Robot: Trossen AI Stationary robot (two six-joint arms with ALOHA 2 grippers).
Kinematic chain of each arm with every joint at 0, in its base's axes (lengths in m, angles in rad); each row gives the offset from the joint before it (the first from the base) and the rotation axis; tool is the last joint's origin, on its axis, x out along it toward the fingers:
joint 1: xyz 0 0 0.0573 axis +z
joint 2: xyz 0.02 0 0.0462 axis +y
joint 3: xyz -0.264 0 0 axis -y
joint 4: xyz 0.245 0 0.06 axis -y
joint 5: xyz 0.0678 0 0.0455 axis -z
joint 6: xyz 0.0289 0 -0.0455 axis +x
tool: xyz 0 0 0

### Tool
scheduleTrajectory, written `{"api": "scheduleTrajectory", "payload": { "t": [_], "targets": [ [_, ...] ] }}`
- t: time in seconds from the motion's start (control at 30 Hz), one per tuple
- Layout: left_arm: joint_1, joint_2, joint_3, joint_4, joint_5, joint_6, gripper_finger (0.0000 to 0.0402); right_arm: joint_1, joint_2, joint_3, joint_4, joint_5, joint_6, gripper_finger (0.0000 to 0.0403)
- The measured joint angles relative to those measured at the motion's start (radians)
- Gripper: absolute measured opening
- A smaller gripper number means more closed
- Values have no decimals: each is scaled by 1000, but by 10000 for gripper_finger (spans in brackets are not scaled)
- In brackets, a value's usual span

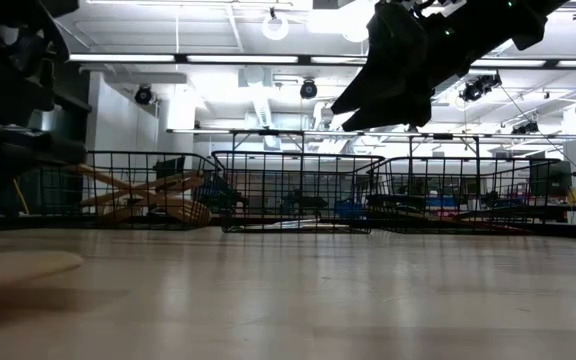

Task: Pick & Place Kitchen Items
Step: Put the brown serving spoon into the left mesh basket

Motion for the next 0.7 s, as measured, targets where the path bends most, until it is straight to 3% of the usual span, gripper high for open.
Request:
{"api": "scheduleTrajectory", "payload": {
  "t": [0.43, 0.7],
  "targets": [
    [1, 9, 3, -4, 7, 44, 195, 0, 0, 0, -1, -14, 0, 239],
    [1, 12, 82, -59, -46, 65, 195, 0, 0, 0, 0, -14, 4, 239]
  ]
}}
